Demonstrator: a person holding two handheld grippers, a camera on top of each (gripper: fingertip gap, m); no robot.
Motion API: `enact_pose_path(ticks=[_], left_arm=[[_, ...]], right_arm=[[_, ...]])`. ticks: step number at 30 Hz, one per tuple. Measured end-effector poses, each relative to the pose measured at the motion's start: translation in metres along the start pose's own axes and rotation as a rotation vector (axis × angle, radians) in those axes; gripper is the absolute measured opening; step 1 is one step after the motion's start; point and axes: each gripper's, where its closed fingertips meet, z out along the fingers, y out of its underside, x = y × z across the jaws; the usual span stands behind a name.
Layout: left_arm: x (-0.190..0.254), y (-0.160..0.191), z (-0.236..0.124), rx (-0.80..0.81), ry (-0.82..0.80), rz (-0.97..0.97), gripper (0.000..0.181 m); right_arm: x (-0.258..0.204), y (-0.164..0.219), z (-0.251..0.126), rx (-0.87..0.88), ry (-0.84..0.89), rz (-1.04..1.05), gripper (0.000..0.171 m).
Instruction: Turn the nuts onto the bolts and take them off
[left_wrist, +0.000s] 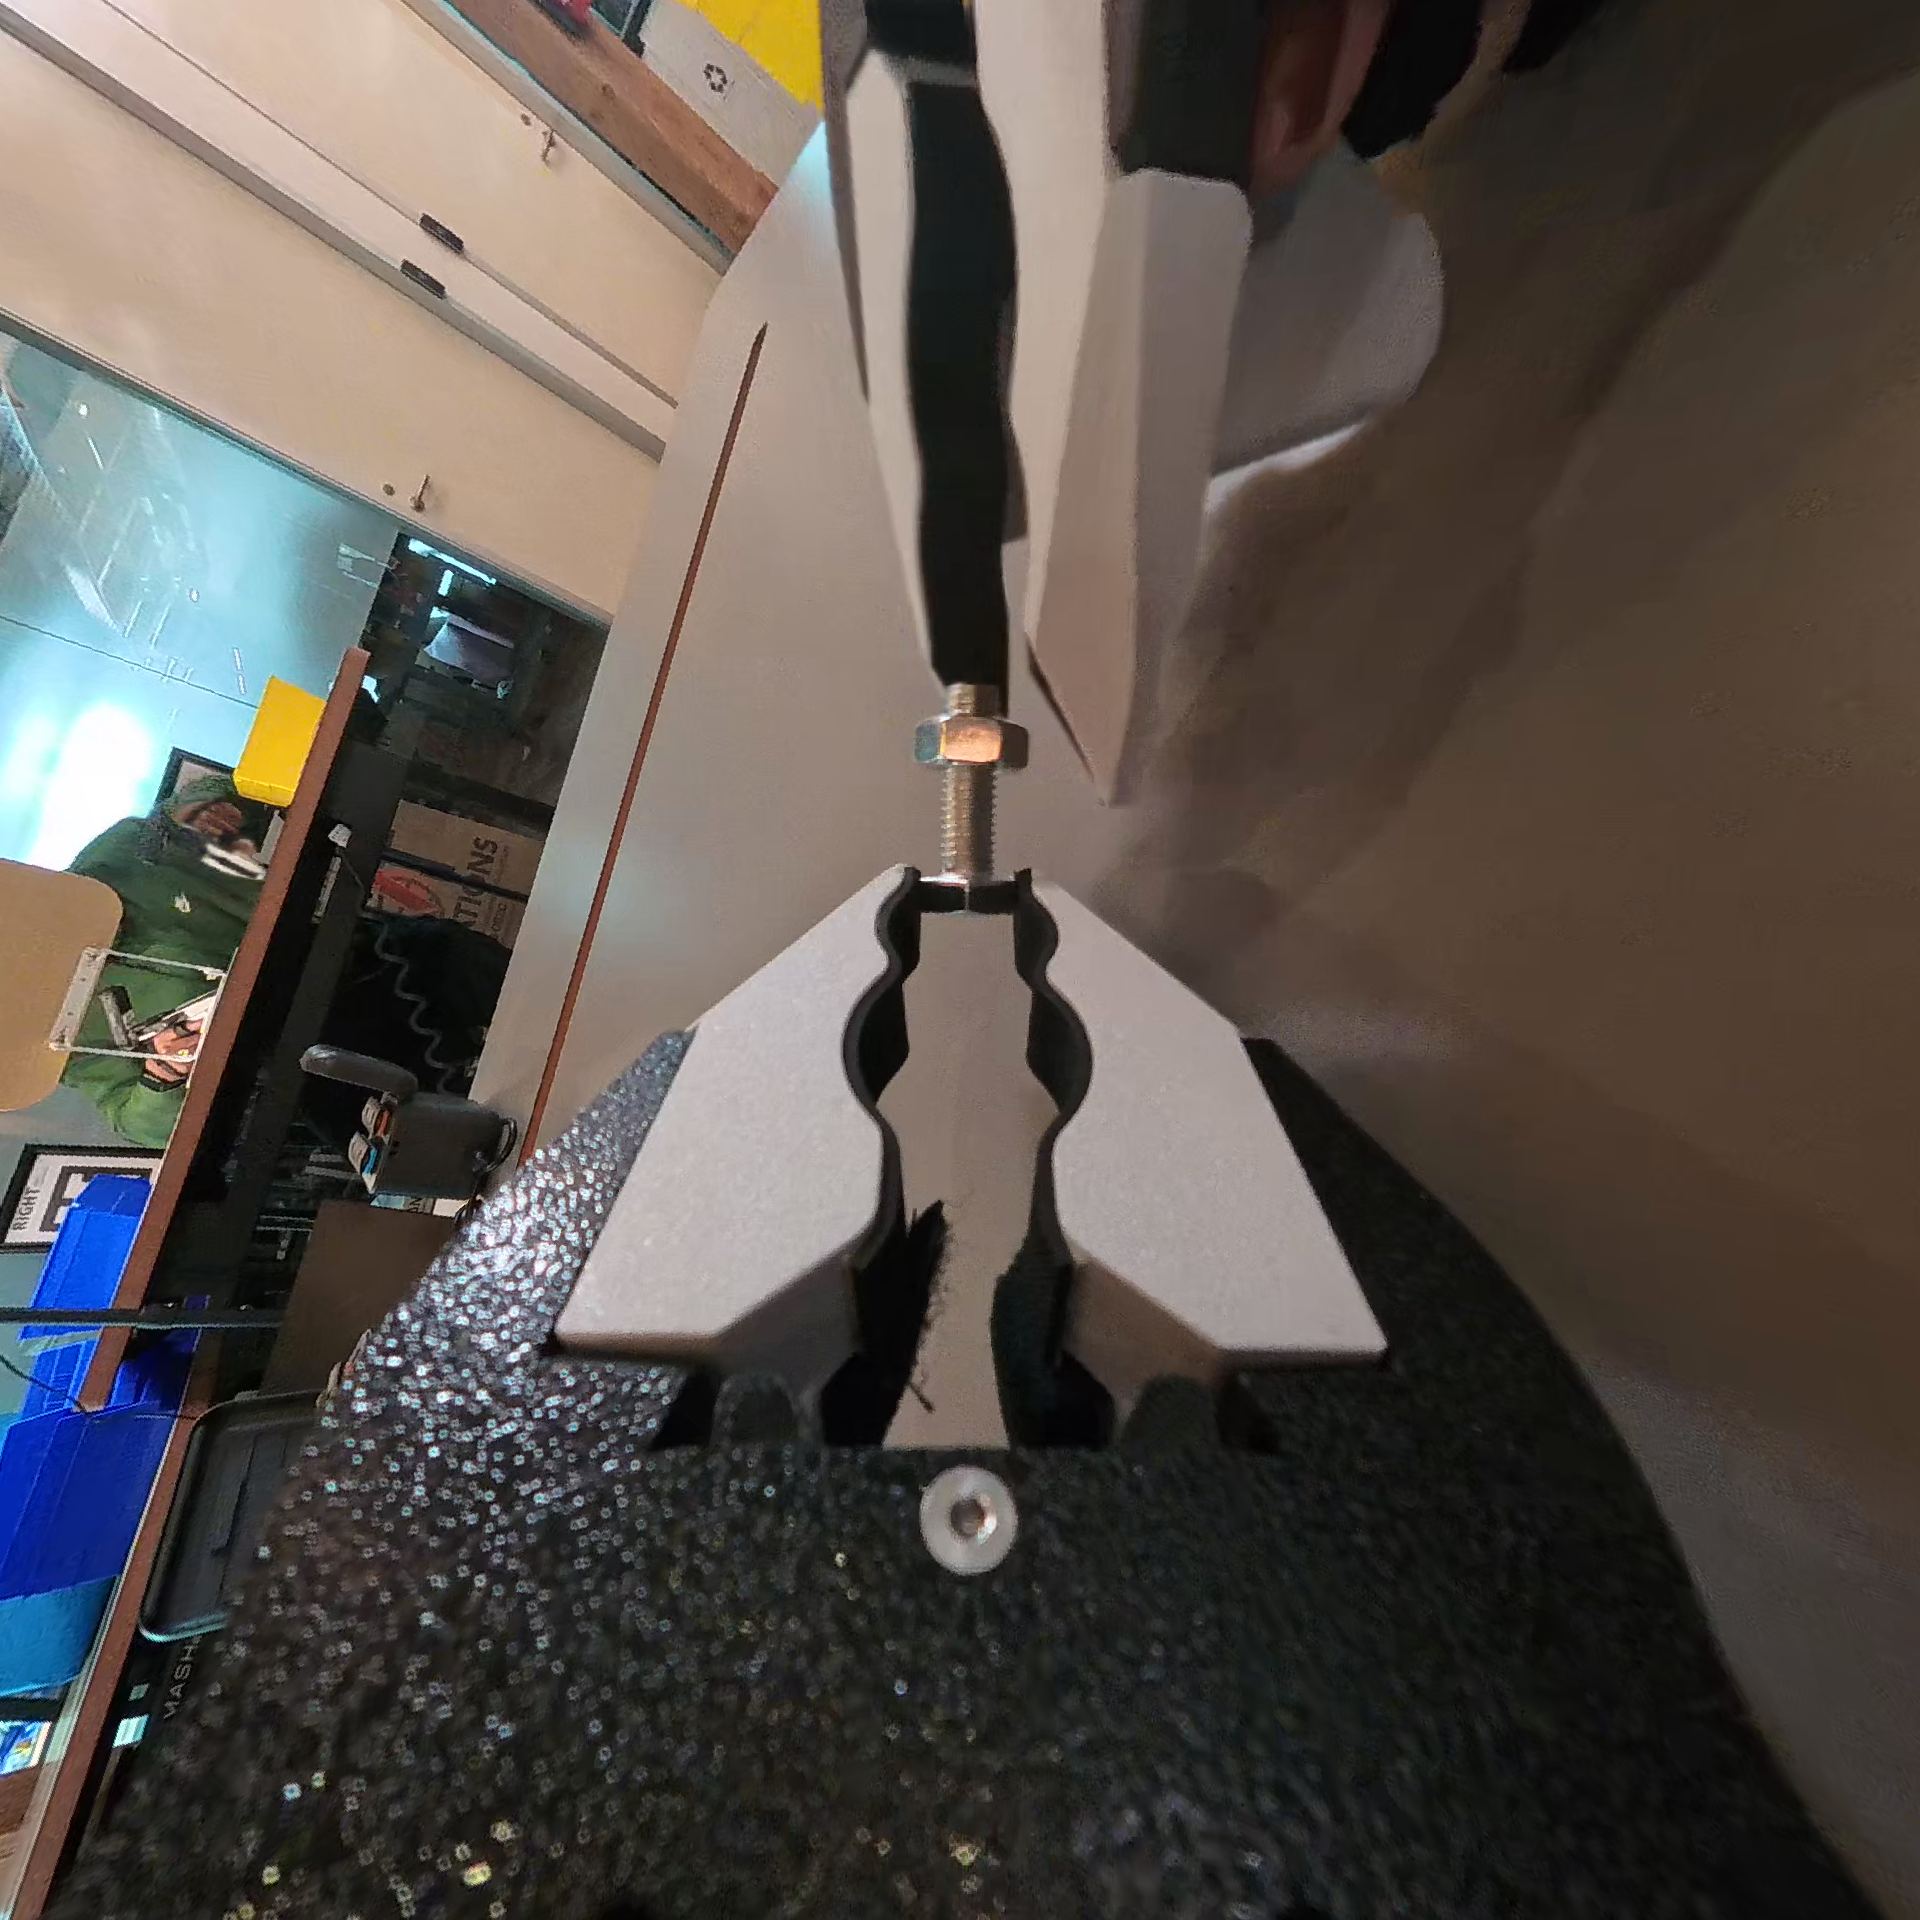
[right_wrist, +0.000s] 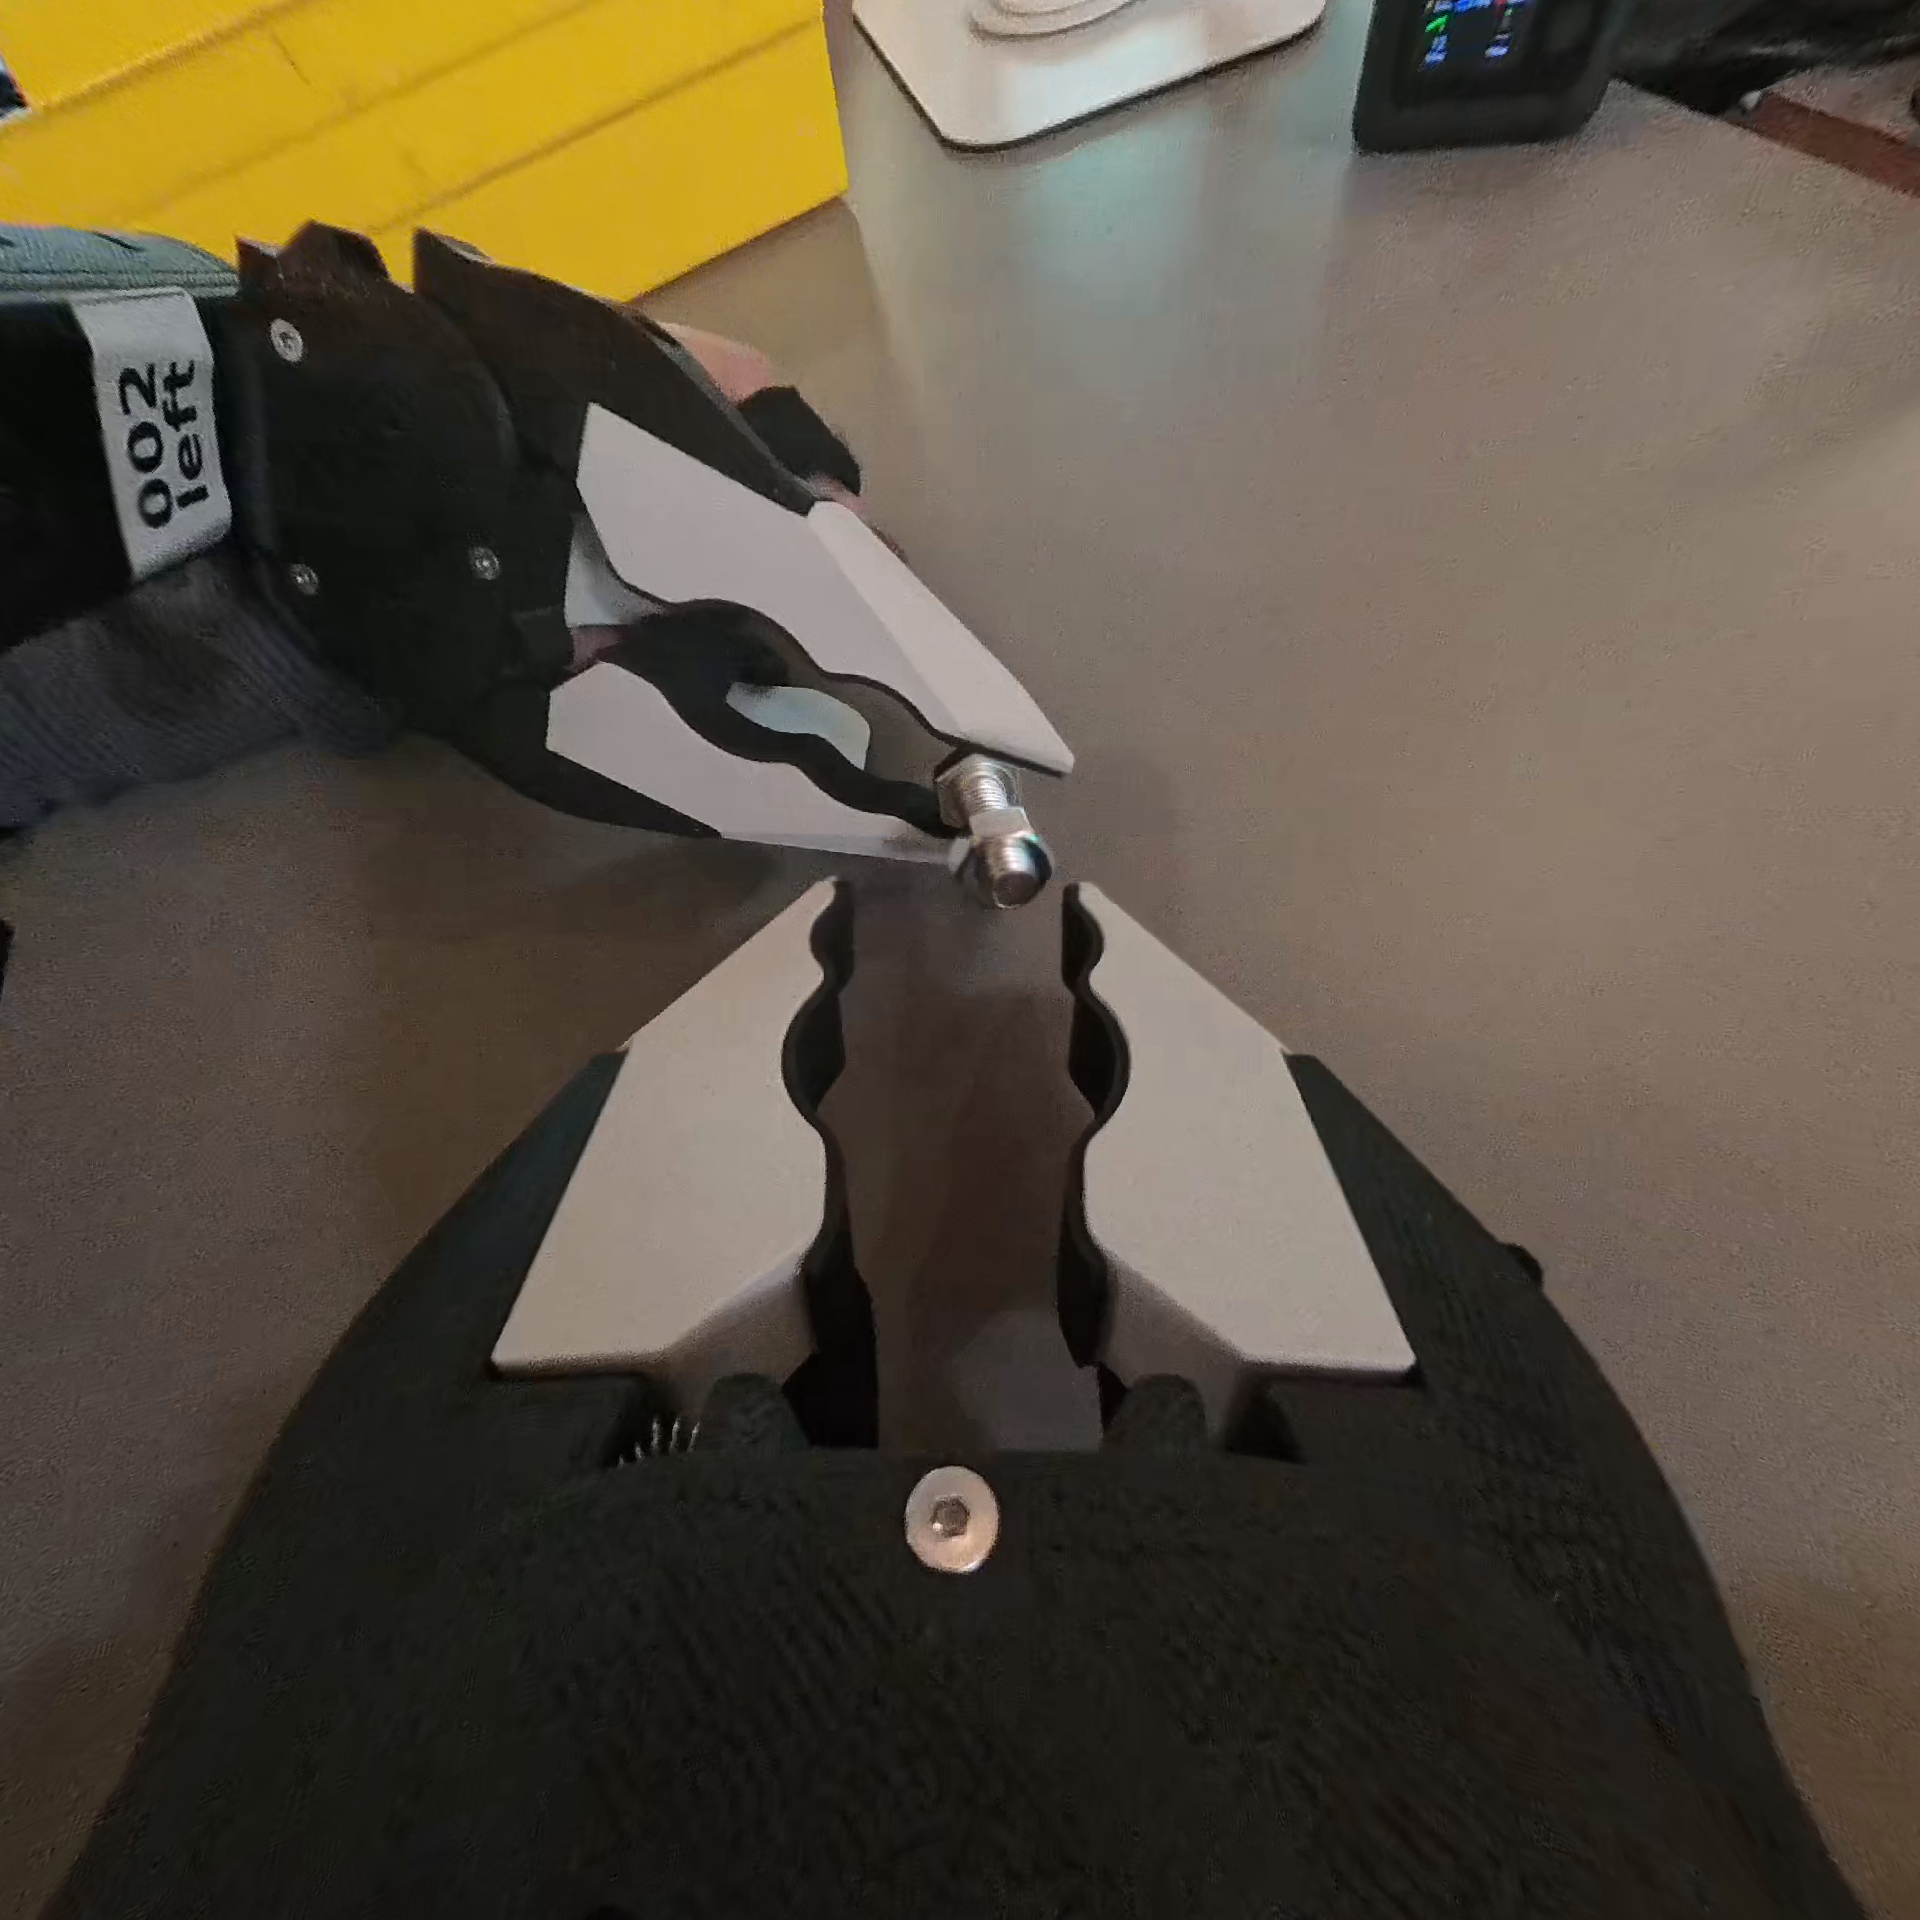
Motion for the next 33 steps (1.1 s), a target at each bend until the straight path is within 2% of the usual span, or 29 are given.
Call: enact_pose_path(ticks=[1,5,8,9,15,19,24,27,31,33], left_arm=[[0.0,0.0,0.0,0.0,0.0,0.002,0.016],[0.0,0.0,0.0,0.004,0.002,-0.007,0.016],[0.0,0.0,0.0,-0.003,0.001,0.003,0.016],[0.0,0.0,0.0,-0.003,0.001,0.003,0.016],[0.0,0.0,0.0,-0.004,0.0,0.006,0.016],[0.001,0.0,0.0,-0.006,0.0,0.01,0.016],[0.001,0.0,0.0,-0.002,0.001,0.008,0.016],[0.001,0.0,0.0,-0.006,0.002,0.011,0.016],[0.001,0.0,0.0,-0.003,0.002,0.002,0.016],[0.001,0.0,0.0,-0.002,0.001,0.002,0.016]], right_arm=[[-0.003,0.001,0.002,-0.004,-0.011,-0.007,0.039],[-0.007,-0.01,0.004,0.049,0.019,-0.116,0.049],[-0.03,-0.029,-0.002,0.164,-0.071,-0.173,0.04],[-0.027,-0.032,-0.003,0.179,-0.051,-0.172,0.037],[0.01,-0.006,-0.005,0.043,0.042,0.033,0.043],[-0.003,0.009,0.005,-0.054,-0.023,0.033,0.046],[-0.009,-0.008,0.005,0.044,0.011,-0.09,0.051],[-0.026,-0.027,0.0,0.167,-0.024,-0.193,0.043],[-0.003,-0.008,-0.002,0.034,0.062,-0.085,0.049],[0.001,0.007,0.0,-0.039,0.034,0.002,0.049]])
